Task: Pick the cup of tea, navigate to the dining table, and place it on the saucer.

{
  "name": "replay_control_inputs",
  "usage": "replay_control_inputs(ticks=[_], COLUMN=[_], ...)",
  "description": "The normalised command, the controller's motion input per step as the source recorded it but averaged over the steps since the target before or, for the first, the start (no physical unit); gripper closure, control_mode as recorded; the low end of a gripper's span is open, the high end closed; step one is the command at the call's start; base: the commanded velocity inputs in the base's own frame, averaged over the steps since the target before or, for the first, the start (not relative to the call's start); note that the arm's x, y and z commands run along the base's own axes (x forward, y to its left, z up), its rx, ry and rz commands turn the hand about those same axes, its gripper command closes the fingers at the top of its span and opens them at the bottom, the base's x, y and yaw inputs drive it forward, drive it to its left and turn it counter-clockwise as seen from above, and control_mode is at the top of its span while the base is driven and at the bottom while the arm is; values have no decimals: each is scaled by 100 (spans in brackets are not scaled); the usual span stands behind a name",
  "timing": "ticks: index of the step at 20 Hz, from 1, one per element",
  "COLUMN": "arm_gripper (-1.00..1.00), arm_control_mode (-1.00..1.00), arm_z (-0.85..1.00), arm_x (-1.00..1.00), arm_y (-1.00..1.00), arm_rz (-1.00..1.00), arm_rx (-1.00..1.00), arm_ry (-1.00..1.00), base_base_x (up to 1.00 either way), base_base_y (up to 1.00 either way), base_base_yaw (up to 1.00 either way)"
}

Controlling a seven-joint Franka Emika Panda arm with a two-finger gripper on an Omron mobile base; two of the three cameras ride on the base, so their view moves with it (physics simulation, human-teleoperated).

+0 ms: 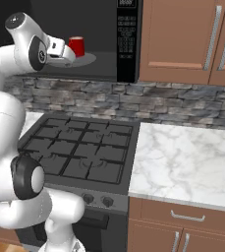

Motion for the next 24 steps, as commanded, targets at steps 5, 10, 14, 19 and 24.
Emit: replay_control_inputs(ticks=[5, 10, 14, 19, 24], arm_gripper=[-100, -100, -100, -100, -100], arm_control_mode=[-100, -100, -100, -100, -100], arm_z=[5, 12, 0, 0, 0], arm_x=[75, 67, 59, 46, 56], arm_y=[0, 18, 21, 41, 6], arm_rz=[0, 0, 0, -7, -10], arm_rx=[-2, 0, 0, 0, 0], arm_ry=[-3, 0, 0, 0, 1], base_base_x=[0, 0, 0, 0, 0], base_base_y=[0, 0, 0, 0, 0], base_base_yaw=[0, 0, 0, 0, 0])
